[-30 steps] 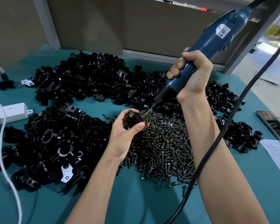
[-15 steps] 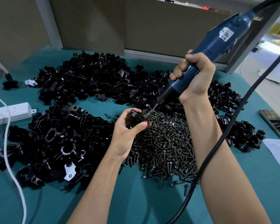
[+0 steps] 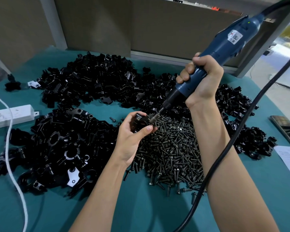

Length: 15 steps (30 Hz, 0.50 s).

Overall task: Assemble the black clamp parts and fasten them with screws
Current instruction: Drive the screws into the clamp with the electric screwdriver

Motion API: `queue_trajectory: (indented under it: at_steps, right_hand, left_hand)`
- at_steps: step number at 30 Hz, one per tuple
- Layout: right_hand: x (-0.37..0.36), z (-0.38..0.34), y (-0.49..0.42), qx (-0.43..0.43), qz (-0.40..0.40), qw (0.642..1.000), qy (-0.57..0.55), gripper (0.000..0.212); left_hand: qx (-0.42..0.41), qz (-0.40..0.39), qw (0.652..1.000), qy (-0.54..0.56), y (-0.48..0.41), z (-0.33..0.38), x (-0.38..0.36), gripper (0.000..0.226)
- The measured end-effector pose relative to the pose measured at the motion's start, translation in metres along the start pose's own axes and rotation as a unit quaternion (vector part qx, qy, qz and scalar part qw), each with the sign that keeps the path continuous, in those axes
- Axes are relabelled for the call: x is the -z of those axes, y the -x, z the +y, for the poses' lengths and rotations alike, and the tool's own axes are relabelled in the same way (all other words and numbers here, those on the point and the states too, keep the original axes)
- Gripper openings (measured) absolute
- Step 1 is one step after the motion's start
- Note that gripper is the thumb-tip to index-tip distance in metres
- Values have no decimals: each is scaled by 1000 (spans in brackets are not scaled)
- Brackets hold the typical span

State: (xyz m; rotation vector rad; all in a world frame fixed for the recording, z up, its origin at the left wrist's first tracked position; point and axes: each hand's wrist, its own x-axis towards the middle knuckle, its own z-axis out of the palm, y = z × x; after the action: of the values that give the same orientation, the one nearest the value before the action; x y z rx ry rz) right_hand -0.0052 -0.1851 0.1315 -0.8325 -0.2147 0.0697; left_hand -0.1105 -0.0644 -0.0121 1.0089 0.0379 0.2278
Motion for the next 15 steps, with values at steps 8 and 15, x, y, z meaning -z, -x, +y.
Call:
queue_trajectory:
  at_steps: [8, 15]
  right_hand:
    - [-1, 2, 2, -1, -3, 1000, 3, 11]
    - [-2, 2, 3, 2, 13, 1000, -1, 12]
  left_hand:
    - [-3, 0, 1000, -5, 0, 1, 0, 38]
    - [-4, -12, 1000, 7, -1, -1, 2, 38]
